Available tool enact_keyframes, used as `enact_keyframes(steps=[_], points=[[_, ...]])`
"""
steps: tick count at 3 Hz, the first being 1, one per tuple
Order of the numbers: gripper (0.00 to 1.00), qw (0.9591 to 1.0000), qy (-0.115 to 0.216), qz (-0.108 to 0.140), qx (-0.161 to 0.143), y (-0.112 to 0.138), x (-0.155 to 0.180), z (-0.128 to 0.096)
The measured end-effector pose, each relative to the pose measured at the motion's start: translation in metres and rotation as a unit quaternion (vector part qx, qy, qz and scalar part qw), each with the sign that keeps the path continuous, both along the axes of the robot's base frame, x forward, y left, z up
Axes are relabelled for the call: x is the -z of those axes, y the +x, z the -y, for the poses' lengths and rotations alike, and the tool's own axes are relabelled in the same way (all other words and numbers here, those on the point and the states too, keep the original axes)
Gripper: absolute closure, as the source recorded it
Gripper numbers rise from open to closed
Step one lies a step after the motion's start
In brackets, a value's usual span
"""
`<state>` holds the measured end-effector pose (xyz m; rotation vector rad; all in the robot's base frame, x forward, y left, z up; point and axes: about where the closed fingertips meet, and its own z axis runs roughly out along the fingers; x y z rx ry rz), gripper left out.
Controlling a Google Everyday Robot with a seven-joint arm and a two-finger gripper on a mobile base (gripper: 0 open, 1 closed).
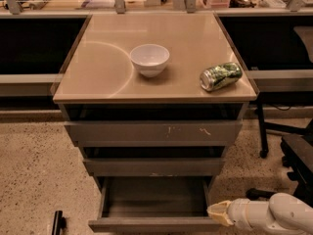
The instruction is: Close bottom drawer
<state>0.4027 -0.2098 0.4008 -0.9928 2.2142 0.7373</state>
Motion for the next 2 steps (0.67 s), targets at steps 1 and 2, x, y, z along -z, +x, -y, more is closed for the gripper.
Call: enact_keyframes(steps=[1,2], points=[[1.0,1.0,0.0,0.0,0.0,0.0,0.0,0.0],[1.0,0.9997,0.017,-0.018,0.007,-0.002,0.03,-0.002]])
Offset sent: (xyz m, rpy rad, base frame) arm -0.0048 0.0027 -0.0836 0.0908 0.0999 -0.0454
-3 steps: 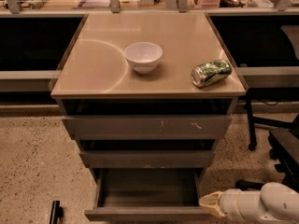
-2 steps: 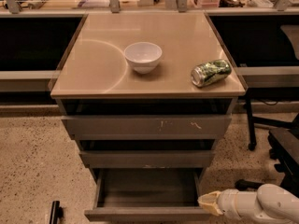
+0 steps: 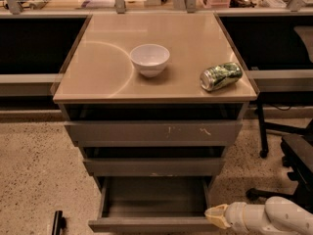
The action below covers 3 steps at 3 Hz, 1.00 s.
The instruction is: Close bottom drawer
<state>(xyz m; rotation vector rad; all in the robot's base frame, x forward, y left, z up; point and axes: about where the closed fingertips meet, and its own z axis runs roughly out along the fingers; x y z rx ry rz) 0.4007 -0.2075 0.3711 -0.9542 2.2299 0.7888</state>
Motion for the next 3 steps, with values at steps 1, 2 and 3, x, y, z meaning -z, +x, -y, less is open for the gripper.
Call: enact_keyframes(steps=[1,2,3], points=[[1.0,0.9991,0.027,-0.032,0.009,0.001,0.045,-0.006],[1.0,0.9972,0.048,-0.054,0.018,-0.001,0.075,-0.009],[1.0,0.9956,0.056,-0.071,0.026,-0.003,0.102,-0.013]])
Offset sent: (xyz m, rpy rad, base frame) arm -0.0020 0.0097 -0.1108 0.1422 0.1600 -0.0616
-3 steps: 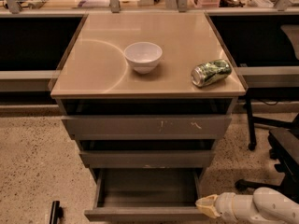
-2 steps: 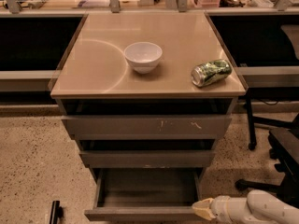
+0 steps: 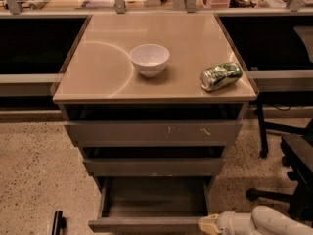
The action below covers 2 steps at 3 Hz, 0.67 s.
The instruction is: Close bottom drawer
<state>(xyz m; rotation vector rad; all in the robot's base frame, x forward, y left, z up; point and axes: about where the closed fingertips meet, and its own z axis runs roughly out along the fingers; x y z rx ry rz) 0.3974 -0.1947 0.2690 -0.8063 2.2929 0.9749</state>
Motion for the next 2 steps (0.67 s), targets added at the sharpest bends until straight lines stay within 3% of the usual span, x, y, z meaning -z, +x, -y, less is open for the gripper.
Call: enact_keyframes(steps=[2], points=[[1.0,0.9998,0.006,-0.017,0.005,-0.004,0.016,-0.004]])
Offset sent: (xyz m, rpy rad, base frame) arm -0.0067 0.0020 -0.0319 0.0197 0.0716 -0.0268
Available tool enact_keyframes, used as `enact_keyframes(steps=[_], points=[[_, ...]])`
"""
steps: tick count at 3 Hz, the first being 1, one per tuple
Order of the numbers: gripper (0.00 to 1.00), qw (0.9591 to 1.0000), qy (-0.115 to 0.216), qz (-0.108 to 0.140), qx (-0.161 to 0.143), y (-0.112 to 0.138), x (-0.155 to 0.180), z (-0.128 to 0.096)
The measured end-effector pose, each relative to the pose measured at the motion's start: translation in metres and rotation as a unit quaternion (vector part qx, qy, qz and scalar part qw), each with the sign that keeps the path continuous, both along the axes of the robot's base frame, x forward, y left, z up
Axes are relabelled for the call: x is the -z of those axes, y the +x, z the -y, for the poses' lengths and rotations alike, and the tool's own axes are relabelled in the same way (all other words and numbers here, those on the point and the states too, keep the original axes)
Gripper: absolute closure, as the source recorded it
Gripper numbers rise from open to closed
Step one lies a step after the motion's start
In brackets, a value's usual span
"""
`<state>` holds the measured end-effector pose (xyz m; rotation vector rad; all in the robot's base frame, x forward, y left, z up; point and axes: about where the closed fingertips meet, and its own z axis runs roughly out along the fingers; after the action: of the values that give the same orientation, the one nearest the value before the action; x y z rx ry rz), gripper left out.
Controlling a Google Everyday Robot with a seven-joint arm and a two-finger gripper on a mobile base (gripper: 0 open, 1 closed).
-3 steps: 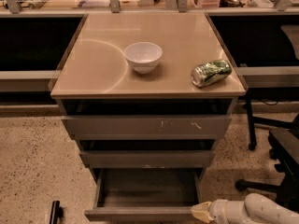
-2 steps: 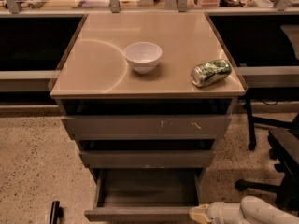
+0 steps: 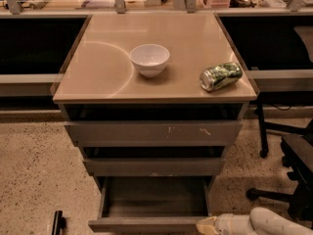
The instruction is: Close bottom drawer
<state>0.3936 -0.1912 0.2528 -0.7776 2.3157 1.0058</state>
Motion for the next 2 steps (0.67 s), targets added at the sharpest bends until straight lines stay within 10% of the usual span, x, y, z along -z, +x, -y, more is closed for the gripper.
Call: enact_keyframes(steps=[2], points=[[1.0,0.9979,0.024,-0.052,0.031,-0.004,0.066,-0.003]])
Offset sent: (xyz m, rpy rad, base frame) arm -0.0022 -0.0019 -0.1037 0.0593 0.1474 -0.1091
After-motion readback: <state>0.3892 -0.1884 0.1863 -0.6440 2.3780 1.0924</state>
